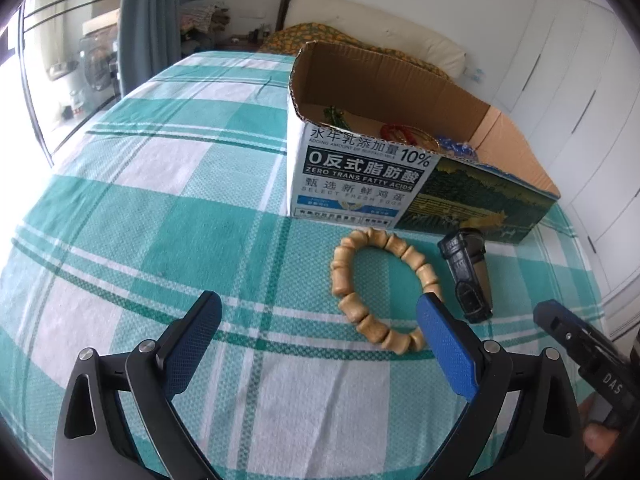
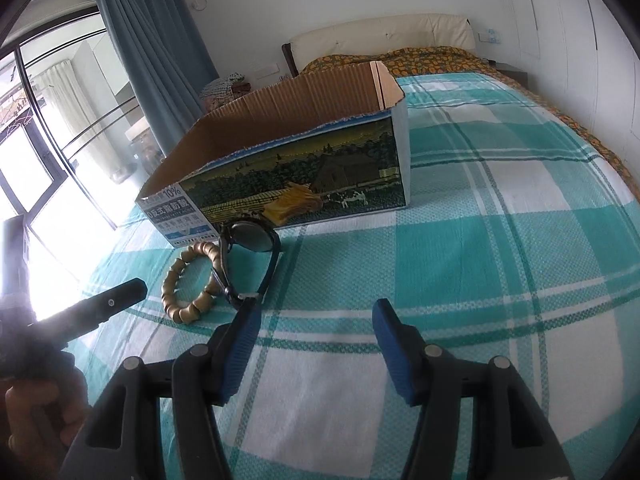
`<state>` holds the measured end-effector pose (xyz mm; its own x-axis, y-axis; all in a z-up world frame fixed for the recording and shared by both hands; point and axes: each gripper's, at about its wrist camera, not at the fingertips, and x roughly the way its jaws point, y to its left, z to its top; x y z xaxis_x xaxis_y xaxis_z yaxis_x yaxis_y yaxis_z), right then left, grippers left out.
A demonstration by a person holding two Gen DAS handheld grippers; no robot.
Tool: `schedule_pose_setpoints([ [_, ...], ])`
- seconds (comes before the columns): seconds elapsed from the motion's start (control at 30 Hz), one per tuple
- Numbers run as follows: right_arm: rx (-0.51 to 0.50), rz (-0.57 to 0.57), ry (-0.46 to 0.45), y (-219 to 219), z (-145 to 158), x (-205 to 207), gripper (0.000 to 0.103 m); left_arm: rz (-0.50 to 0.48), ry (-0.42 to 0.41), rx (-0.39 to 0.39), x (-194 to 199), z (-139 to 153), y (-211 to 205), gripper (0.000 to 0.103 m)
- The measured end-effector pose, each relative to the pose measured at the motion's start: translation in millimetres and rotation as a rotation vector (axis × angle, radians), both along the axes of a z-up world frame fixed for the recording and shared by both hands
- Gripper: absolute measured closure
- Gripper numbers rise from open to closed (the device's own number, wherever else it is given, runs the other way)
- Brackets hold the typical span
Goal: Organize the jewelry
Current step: 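Grasp the light wooden bead bracelet with left tool while right tool grasps the black watch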
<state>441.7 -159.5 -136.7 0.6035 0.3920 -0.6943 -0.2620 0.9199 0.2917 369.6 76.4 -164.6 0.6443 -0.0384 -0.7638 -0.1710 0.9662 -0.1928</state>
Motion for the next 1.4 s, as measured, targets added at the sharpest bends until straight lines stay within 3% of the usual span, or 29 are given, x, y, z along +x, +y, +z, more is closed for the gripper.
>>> schedule_pose_setpoints([
  [0.1, 0.006, 0.049, 0.029, 17, -3, 26, 0.067, 0.023, 0.028, 0.032, 15, -9, 2, 0.005],
  [0.2, 0.01, 0.102, 0.076, 35, -11, 45, 0.078, 0.014, 0.052, 0.069, 21, -16, 0, 0.005],
  [0.3, -0.04, 0.142, 0.107, 52, -19, 54, 0.08, -0.014, 0.07, 0.121, 25, -22, -7, 0.005],
  [0.37, -0.104, 0.15, 0.094, 61, -22, 54, 0.093, -0.03, 0.071, 0.165, 25, -25, -14, 0.007],
  [0.4, -0.123, 0.153, 0.081, 63, -21, 51, 0.095, -0.04, 0.066, 0.174, 24, -24, -17, 0.009],
  [0.5, -0.16, 0.143, 0.055, 61, -16, 42, 0.098, -0.073, 0.038, 0.182, 19, -21, -23, 0.029],
  [0.67, -0.218, 0.077, 0.033, 28, -6, 11, 0.098, -0.147, 0.005, 0.169, 3, -18, -31, 0.083],
  [0.77, -0.244, 0.036, 0.04, -1, -5, -14, 0.098, -0.184, 0.0, 0.145, -6, -17, -33, 0.087],
  [0.93, -0.226, -0.015, 0.058, -43, -6, -51, 0.098, -0.23, 0.018, 0.109, -39, -13, -38, 0.088],
  [1.1, -0.19, -0.022, 0.067, -53, -10, -62, 0.096, -0.231, 0.022, 0.099, -63, -11, -44, 0.086],
  [1.13, -0.187, -0.022, 0.07, -54, -11, -59, 0.094, -0.227, 0.024, 0.104, -65, -12, -45, 0.081],
  [1.27, -0.19, -0.029, 0.052, -52, -8, -62, 0.081, -0.195, 0.013, 0.127, -67, -9, -45, 0.045],
  [1.3, -0.196, -0.027, 0.05, -51, -8, -62, 0.074, -0.188, 0.012, 0.131, -68, -9, -45, 0.042],
  [1.4, -0.218, -0.019, 0.052, -47, -9, -62, 0.073, -0.175, 0.039, 0.141, -58, -13, -37, 0.041],
])
